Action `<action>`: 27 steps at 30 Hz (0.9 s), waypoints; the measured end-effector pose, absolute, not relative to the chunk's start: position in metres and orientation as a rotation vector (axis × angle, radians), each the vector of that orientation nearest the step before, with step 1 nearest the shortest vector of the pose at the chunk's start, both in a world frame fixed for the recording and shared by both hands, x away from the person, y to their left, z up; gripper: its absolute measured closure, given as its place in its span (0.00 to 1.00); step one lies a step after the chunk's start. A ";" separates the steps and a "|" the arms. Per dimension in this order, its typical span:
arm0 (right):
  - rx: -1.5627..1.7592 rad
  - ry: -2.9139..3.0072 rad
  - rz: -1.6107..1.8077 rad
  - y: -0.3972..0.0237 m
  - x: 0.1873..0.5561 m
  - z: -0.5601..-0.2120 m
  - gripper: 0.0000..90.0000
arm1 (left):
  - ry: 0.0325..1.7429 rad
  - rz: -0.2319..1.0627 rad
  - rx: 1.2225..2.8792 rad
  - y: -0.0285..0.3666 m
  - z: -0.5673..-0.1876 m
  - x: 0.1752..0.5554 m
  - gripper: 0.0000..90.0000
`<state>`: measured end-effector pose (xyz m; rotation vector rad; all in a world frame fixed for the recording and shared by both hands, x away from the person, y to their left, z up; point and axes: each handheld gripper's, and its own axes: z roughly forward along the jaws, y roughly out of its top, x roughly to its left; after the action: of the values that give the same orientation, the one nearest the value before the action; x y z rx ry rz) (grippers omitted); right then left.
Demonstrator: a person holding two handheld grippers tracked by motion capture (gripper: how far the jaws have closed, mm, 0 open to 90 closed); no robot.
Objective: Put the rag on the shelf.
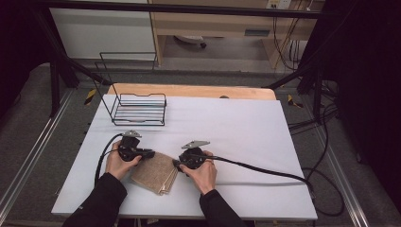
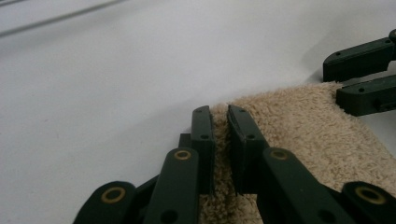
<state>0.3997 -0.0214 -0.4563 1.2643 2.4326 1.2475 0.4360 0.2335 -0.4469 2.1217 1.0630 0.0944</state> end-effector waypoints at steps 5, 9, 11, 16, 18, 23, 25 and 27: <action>1.270 2.440 1.242 -0.021 0.399 -0.456 0.77 | 1.050 0.123 2.137 0.232 -0.447 0.434 0.89; 1.288 2.459 1.251 -0.021 0.399 -0.456 0.82 | 1.052 0.132 2.138 0.231 -0.446 0.434 0.89; 1.308 2.444 1.253 -0.021 0.398 -0.456 0.82 | 1.054 0.141 2.138 0.230 -0.446 0.433 0.89; 1.330 2.426 1.258 -0.020 0.397 -0.457 0.86 | 1.058 0.147 2.140 0.229 -0.446 0.433 0.90; 1.345 2.433 1.276 -0.020 0.398 -0.457 0.92 | 1.062 0.145 2.137 0.229 -0.445 0.433 0.90; 1.363 2.432 1.291 -0.020 0.400 -0.457 0.94 | 1.063 0.142 2.126 0.231 -0.444 0.432 0.92; 1.358 2.427 1.307 -0.021 0.400 -0.456 0.95 | 1.054 0.149 2.116 0.233 -0.441 0.431 0.93; 1.349 2.419 1.330 -0.021 0.400 -0.454 0.95 | 1.044 0.155 2.091 0.237 -0.435 0.429 0.93</action>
<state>0.4003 -0.0211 -0.4536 1.3491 2.4188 1.3299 0.4288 0.2368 -0.4352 2.0906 1.0436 0.1551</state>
